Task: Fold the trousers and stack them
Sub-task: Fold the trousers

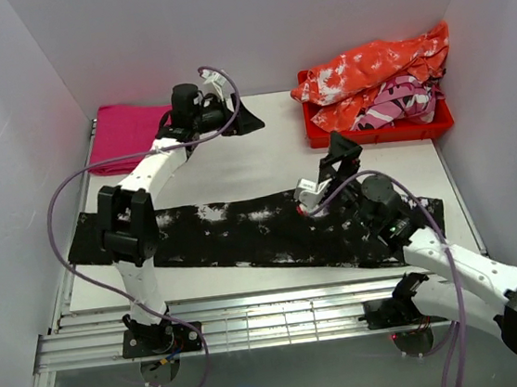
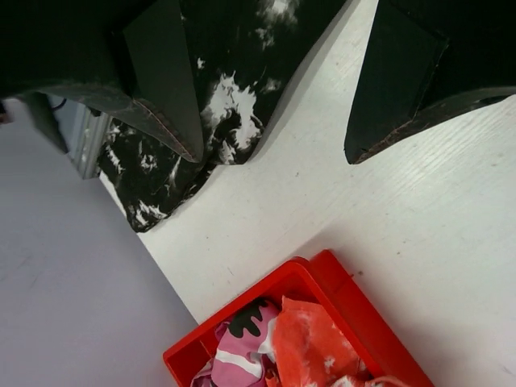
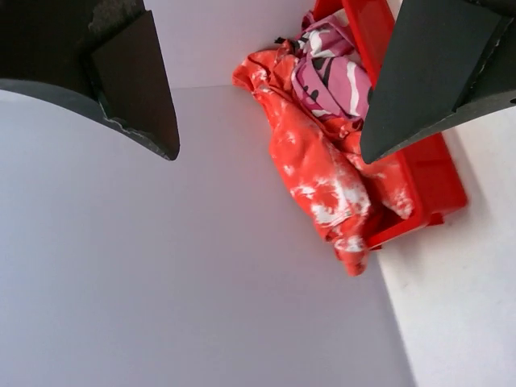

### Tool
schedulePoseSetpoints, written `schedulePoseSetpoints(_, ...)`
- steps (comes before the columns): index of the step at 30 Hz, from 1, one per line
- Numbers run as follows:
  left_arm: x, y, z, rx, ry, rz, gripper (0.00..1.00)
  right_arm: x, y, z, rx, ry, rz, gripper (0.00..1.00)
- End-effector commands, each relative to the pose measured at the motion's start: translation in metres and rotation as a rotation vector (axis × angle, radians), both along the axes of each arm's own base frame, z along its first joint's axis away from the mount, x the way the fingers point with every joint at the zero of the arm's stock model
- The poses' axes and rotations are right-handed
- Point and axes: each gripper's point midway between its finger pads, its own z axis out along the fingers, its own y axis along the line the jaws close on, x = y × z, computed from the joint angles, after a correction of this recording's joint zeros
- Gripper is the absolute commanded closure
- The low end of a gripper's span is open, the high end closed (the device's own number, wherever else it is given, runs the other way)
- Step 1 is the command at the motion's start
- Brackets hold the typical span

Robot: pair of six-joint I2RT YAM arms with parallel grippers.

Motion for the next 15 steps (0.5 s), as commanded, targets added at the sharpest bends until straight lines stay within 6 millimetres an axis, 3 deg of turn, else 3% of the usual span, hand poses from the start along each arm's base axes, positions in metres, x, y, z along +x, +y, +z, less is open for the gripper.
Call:
schedulePoseSetpoints(1, -0.036, 0.022, 0.009, 0.179, -0.088, -0.040, 0.18, -0.011, -0.019, -0.017, 0.054, 0.291, -0.057, 0.02)
schedulePoseSetpoints(2, -0.044, 0.023, 0.006, 0.189, -0.084, -0.070, 0.19, -0.015, -0.033, -0.038, 0.078, 0.431, -0.103, 0.02)
schedulePoseSetpoints(4, -0.066, 0.027, -0.007, 0.253, -0.079, -0.126, 0.20, -0.016, -0.048, -0.038, 0.147, 0.535, -0.154, 0.05)
schedulePoseSetpoints(5, -0.074, 0.028, -0.011, 0.271, -0.078, -0.149, 0.21, -0.025, -0.053, -0.059, 0.182, 0.667, -0.167, 0.07)
schedulePoseSetpoints(6, -0.085, 0.031, -0.020, 0.299, -0.044, -0.170, 0.22, -0.023, -0.075, -0.068, 0.225, 0.731, -0.233, 0.10)
schedulePoseSetpoints(8, -0.101, 0.033, -0.035, 0.358, -0.044, -0.206, 0.25, -0.024, -0.092, -0.079, 0.316, 0.861, -0.276, 0.15)
schedulePoseSetpoints(9, -0.110, 0.036, -0.043, 0.384, -0.021, -0.214, 0.25, -0.038, -0.096, -0.093, 0.352, 0.978, -0.302, 0.16)
schedulePoseSetpoints(13, -0.141, 0.026, -0.072, 0.454, 0.014, -0.265, 0.30, -0.061, -0.100, -0.129, 0.493, 1.310, -0.376, 0.25)
schedulePoseSetpoints(15, -0.151, 0.008, -0.081, 0.464, 0.005, -0.296, 0.36, -0.072, -0.101, -0.144, 0.533, 1.418, -0.412, 0.33)
